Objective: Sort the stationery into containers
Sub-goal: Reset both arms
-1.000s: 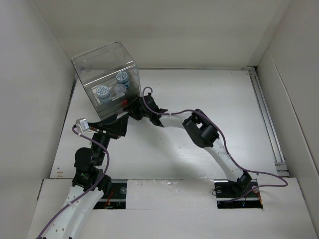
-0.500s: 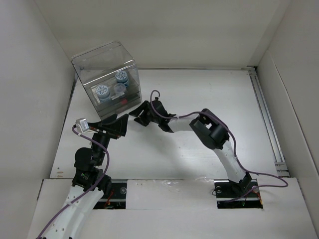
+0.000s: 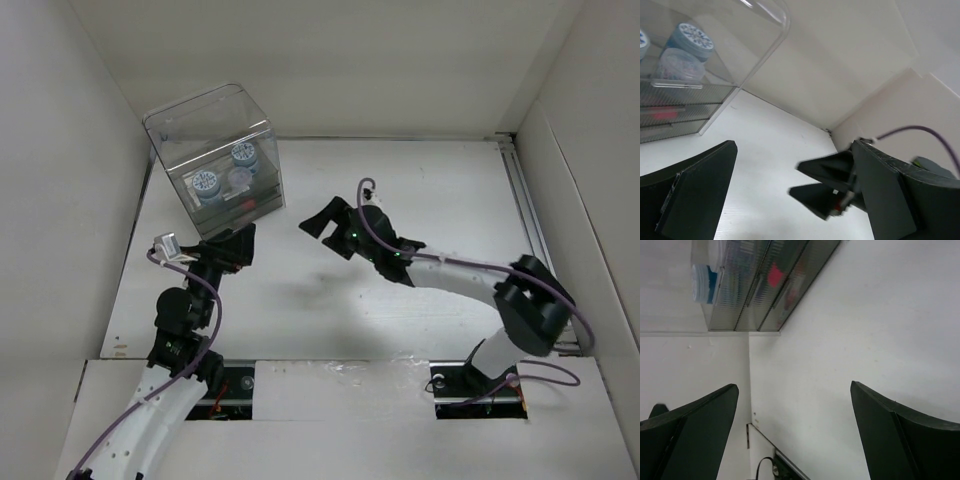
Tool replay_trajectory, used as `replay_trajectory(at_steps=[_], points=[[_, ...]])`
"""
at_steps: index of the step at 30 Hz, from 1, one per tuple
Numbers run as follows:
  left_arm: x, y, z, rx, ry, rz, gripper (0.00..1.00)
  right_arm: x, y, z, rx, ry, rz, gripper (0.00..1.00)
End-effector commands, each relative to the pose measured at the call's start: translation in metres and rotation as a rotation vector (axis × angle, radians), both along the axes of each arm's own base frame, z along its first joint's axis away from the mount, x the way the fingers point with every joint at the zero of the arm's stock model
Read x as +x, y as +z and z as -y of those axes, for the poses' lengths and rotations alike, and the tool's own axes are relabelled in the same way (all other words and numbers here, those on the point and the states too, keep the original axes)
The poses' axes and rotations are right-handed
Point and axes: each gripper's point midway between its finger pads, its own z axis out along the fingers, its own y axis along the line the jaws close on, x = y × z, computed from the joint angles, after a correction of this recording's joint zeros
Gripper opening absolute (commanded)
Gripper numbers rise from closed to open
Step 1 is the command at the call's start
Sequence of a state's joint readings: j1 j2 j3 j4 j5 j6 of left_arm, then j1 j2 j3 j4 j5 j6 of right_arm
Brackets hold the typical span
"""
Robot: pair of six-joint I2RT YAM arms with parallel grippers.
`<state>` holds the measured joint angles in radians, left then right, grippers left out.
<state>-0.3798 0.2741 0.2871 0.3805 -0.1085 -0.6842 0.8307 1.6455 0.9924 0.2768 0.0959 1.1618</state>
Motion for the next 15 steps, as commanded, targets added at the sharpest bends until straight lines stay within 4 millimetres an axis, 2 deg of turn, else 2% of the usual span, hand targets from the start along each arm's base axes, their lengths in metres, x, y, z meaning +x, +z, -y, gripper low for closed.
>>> replay_trajectory(at_steps=[1, 2, 4, 5, 6, 7, 8, 10, 13, 15], points=[[0.006, 0.003, -0.009, -0.045, 0.059, -0.008, 1.00, -0.011, -0.015, 0.056, -0.189, -0.109, 0.025, 1.00], [0.006, 0.006, -0.011, -0.056, 0.067, -0.011, 1.00, -0.015, 0.005, 0.067, -0.173, -0.125, 0.060, 1.00], [0.009, 0.002, -0.018, -0.049, 0.109, -0.052, 1.00, -0.019, 0.009, 0.086, -0.195, -0.158, 0.069, 1.00], [0.008, 0.010, -0.021, -0.054, 0.122, -0.047, 1.00, -0.024, 0.012, 0.098, -0.202, -0.166, 0.062, 1.00], [0.011, 0.002, -0.026, -0.034, 0.154, -0.085, 1.00, -0.024, 0.012, 0.107, -0.222, -0.180, 0.069, 1.00], [0.011, 0.002, -0.028, -0.033, 0.167, -0.093, 1.00, -0.020, 0.011, 0.119, -0.241, -0.210, 0.076, 1.00], [0.011, 0.001, -0.030, -0.030, 0.177, -0.104, 1.00, -0.024, 0.006, 0.123, -0.247, -0.210, 0.072, 1.00], [0.012, -0.010, -0.037, -0.032, 0.216, -0.152, 1.00, -0.020, 0.009, 0.137, -0.234, -0.256, 0.074, 1.00], [0.008, -0.023, -0.053, -0.062, 0.296, -0.203, 1.00, -0.025, 0.008, 0.145, -0.221, -0.266, 0.071, 1.00], [0.005, -0.023, -0.060, -0.084, 0.329, -0.214, 1.00, -0.027, 0.013, 0.154, -0.202, -0.289, 0.080, 1.00]])
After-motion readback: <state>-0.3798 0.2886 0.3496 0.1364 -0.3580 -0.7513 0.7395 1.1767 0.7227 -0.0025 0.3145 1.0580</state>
